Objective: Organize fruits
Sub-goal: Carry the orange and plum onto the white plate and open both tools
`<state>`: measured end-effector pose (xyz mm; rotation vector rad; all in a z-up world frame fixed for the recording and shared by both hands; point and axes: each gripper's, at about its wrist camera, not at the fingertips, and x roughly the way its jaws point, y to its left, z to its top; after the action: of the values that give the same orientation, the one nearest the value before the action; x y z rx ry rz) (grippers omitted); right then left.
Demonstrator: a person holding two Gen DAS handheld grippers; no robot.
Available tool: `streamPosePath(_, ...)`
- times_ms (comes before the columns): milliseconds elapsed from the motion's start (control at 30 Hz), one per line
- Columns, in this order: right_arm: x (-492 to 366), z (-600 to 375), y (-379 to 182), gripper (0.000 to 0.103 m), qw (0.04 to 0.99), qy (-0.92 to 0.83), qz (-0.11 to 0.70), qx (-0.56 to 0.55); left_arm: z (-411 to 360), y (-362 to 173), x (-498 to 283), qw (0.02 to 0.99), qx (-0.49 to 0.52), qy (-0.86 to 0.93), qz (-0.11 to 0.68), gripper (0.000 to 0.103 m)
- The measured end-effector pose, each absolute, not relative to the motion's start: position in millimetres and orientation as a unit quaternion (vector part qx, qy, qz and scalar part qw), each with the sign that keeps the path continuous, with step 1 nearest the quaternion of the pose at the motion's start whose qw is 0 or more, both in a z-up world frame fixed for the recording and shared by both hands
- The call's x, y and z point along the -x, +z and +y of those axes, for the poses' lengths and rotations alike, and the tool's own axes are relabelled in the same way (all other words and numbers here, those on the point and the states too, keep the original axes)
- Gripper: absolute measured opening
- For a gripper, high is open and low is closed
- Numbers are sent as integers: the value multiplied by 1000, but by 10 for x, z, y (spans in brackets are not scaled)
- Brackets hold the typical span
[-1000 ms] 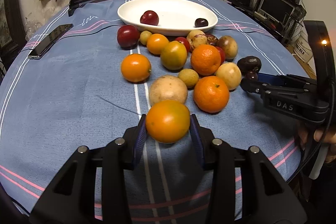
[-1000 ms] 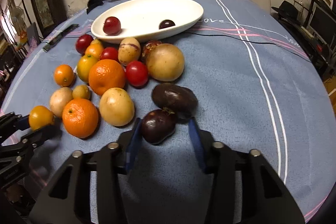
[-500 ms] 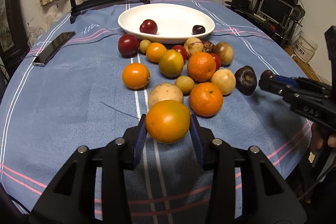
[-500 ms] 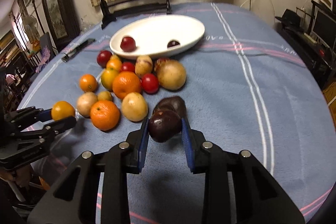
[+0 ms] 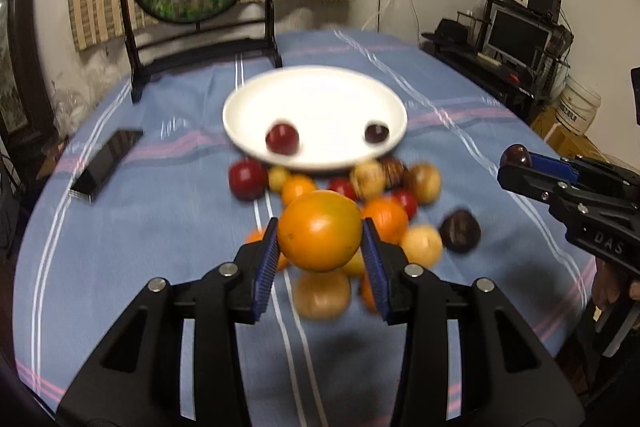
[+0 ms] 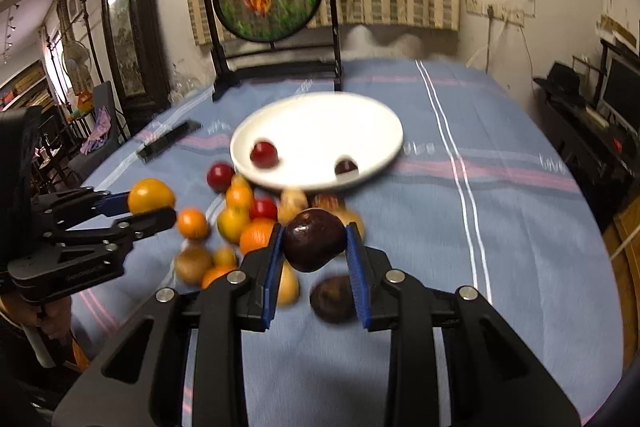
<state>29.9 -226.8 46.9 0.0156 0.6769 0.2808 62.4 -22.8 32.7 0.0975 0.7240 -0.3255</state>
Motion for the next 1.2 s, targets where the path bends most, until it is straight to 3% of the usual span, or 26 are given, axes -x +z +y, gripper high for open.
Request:
streamPosePath(267,-976,-2133,722,31,942,145,304,4,-342,540,-1287,930,-74,-131,335,41)
streamPosePath(667,-2189,-1949,136,31,910,117,397,19,-445,55,-2539,904,-63,-81,415,41)
streamPosePath(867,-2449,-1903,-99,31,893,106,435,38,-455,-127,-2761,895,-53,-70,436,42)
streamPosePath(933,-2453,-1890,-138,31,890,105,441,48,-445,-111,-2761,898,-48,-62,434,57)
streamPosePath(1000,-2420,-1901,-130,36,892,107,437,47,-447,-45,-2715,904,-48,-54,422,64)
streamPosePath(1100,-2342,-1962,-62,51,901,103,421,35,-451,63,-2592,912,-55,-52,404,69)
streamPosePath(1200,-2232,-2019,42,56,910,99,401,23,-431,152,-2452,916,-54,-54,395,72)
